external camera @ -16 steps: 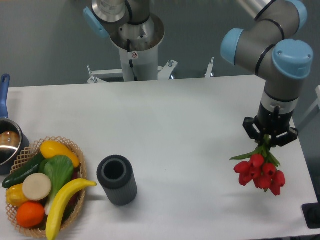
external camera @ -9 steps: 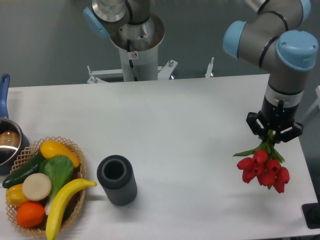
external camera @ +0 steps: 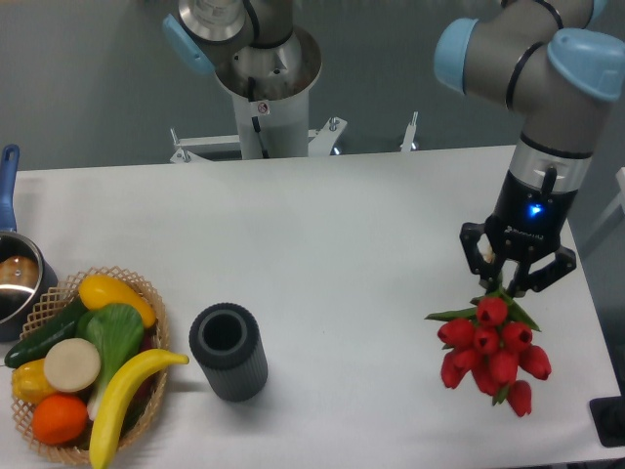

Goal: Insert the flowers into the vase
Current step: 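Lift the red tulip bunch held in the gripper off the table, then carry the tulips across the table toward the dark gray vase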

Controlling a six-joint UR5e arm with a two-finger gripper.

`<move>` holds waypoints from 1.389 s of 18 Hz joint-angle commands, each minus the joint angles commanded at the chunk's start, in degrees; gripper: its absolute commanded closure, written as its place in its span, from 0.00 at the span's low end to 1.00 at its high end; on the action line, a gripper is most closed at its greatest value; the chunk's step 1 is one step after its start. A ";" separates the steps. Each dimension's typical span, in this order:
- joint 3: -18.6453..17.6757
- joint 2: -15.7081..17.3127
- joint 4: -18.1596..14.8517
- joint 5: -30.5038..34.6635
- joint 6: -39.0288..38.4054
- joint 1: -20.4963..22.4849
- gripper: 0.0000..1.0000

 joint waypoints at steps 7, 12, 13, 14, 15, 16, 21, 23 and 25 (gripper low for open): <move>-0.97 0.00 2.39 -18.99 -7.64 -1.75 1.00; -1.76 0.17 5.81 -21.29 -8.97 -5.97 1.00; -2.45 0.17 7.47 -23.13 -8.98 -7.11 1.00; -3.07 0.09 8.88 -26.10 -8.98 -7.82 1.00; -3.77 0.00 9.42 -29.35 -8.98 -8.00 1.00; -4.39 -0.35 9.77 -32.08 -8.80 -8.09 1.00; -5.10 -0.97 10.21 -40.80 -8.19 -9.40 1.00; -5.10 -1.75 10.39 -42.82 -7.40 -9.75 1.00; -5.01 -2.72 10.48 -43.36 -5.47 -11.16 1.00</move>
